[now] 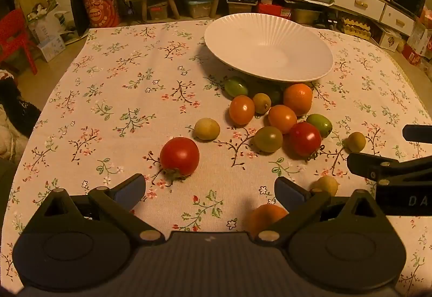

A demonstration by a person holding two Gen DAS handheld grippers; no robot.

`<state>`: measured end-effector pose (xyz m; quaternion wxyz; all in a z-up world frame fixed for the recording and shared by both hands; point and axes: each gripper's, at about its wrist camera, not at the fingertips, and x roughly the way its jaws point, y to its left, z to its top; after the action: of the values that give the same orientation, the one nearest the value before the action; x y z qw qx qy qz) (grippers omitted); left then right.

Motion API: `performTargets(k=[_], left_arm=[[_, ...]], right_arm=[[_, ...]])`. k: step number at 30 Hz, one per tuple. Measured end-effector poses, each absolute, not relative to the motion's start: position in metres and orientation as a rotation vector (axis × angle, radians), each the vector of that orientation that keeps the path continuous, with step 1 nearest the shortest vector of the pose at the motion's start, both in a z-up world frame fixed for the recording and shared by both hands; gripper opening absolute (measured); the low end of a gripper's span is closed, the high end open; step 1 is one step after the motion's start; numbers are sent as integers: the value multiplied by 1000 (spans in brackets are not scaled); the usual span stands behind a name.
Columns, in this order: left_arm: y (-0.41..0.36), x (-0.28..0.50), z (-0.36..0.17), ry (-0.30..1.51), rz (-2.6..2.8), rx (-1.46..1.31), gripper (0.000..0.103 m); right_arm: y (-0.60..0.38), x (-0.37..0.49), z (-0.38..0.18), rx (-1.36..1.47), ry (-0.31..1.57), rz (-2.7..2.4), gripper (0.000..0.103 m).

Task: Organize fruits
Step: 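Move left gripper to the orange while right gripper moves to a small yellow-brown fruit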

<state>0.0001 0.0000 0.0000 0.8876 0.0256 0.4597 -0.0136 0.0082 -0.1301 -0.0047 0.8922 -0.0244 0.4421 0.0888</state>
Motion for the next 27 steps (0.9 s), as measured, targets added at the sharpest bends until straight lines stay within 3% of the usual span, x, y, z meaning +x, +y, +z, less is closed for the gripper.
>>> performTargets(k=[27], left_arm=[[3, 2, 4, 962, -22, 51, 94]], right_arm=[[-128, 9, -5, -53, 912, 182, 103]])
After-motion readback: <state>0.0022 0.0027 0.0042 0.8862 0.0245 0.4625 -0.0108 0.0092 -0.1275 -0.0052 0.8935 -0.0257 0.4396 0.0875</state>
